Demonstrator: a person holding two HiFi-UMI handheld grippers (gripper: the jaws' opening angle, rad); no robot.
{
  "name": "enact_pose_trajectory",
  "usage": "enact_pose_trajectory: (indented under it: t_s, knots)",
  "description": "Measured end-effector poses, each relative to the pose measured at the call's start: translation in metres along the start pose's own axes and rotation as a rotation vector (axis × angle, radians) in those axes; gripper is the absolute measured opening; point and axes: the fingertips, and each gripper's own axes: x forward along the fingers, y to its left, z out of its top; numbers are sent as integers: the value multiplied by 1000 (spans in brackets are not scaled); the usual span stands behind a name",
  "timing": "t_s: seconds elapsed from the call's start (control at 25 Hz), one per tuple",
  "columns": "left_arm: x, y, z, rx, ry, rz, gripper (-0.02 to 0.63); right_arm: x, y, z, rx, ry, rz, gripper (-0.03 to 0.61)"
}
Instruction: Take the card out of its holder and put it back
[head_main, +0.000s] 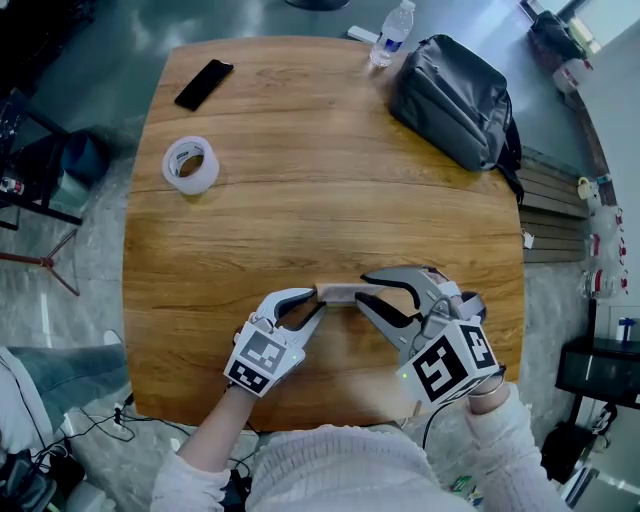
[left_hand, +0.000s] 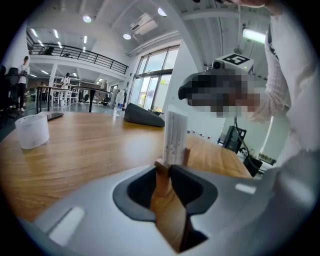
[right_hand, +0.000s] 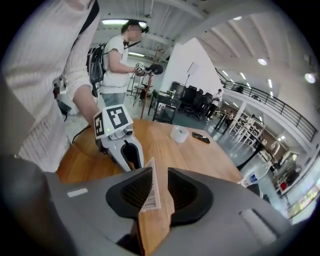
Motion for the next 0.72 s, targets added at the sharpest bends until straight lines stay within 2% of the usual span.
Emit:
enact_pose_trajectory:
  t_s: [0.16, 0.32, 0.48, 0.72]
  knots:
    - [1, 0, 0, -2, 0, -2, 95, 16, 8, -10, -134, 97, 100, 95]
    - [1, 0, 0, -5, 0, -1, 95, 24, 12, -12, -196, 140, 160, 69]
    - [0, 0, 0, -12, -2, 0, 95, 27, 18, -12, -212, 162, 227, 52]
    - [0, 1, 0, -13, 2, 5, 95, 29, 17, -12, -171, 166, 264, 44]
